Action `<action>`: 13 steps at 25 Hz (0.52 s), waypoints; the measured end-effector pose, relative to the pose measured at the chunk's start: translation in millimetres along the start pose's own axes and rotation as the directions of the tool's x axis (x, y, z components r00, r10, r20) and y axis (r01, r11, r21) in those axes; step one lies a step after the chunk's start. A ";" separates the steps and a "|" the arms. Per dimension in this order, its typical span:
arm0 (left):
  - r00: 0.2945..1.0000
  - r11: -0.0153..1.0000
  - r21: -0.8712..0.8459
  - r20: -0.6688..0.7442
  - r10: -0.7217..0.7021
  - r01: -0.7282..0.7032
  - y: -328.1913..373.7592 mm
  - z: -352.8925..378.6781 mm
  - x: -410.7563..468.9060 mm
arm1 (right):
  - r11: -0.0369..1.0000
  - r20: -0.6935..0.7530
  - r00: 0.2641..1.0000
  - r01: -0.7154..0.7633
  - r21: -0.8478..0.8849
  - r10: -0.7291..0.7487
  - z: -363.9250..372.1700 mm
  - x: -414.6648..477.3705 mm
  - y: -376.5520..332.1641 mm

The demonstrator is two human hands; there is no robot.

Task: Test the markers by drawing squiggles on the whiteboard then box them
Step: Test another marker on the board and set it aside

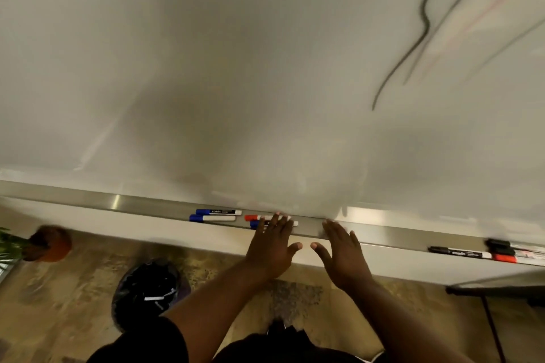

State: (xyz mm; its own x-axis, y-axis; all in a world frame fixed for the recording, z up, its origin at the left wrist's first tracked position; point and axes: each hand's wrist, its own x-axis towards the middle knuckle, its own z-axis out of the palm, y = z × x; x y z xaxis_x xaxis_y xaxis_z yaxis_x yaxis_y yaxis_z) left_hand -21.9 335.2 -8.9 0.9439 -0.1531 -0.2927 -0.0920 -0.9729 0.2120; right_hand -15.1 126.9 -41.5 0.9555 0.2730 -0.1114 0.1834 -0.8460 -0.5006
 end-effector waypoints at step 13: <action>0.998 0.998 -0.007 0.018 -0.065 0.065 -69.1 2.3 -0.8 | 0.981 0.109 0.993 0.071 -0.183 -0.052 42.2 51.8 -56.4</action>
State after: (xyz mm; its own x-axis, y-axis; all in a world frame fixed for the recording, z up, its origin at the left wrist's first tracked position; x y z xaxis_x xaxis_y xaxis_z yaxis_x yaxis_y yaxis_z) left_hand -17.1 402.1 -25.4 0.9420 -0.0923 -0.3227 -0.0280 -0.9797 0.1985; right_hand 14.3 208.1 -55.3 0.9138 0.3649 -0.1782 0.2901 -0.8937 -0.3421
